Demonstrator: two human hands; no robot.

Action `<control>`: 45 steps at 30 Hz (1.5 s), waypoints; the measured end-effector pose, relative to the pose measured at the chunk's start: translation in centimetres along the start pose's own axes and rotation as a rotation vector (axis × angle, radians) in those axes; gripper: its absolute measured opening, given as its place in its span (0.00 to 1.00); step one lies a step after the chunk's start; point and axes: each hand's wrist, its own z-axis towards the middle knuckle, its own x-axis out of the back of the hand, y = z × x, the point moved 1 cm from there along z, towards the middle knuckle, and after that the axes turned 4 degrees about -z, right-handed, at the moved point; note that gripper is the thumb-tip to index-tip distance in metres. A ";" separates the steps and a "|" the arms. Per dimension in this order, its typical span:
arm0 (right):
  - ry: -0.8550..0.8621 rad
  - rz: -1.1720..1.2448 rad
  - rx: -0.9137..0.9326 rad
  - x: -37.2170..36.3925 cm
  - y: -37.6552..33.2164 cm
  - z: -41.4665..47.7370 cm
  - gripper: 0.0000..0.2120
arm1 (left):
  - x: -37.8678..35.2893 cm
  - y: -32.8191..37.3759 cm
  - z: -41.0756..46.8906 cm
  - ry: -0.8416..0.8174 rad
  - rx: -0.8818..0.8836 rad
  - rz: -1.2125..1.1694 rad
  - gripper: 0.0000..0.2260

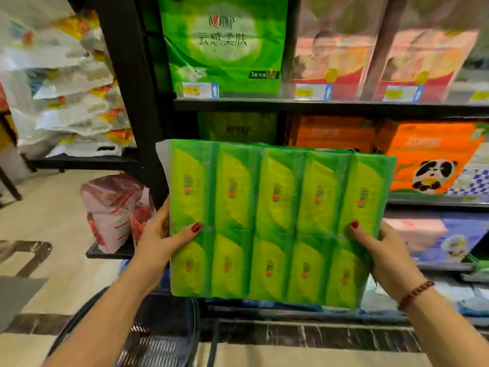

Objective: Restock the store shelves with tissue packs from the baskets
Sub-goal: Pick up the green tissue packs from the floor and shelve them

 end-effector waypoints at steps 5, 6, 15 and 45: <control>-0.047 -0.002 0.175 -2.0 -2.8 9.6 0.18 | -1.6 2.0 7.2 0.023 -0.159 0.121 0.32; -0.065 -0.002 0.206 -2.5 -3.4 11.1 0.18 | -1.7 2.2 8.3 0.039 -0.181 0.132 0.29; -0.146 -0.046 0.464 -5.2 -6.5 21.0 0.36 | -0.6 2.7 16.6 0.172 -0.290 0.293 0.19; -0.066 -0.105 0.441 -9.8 3.8 28.6 0.36 | 3.4 -8.3 25.7 0.320 -0.264 0.426 0.17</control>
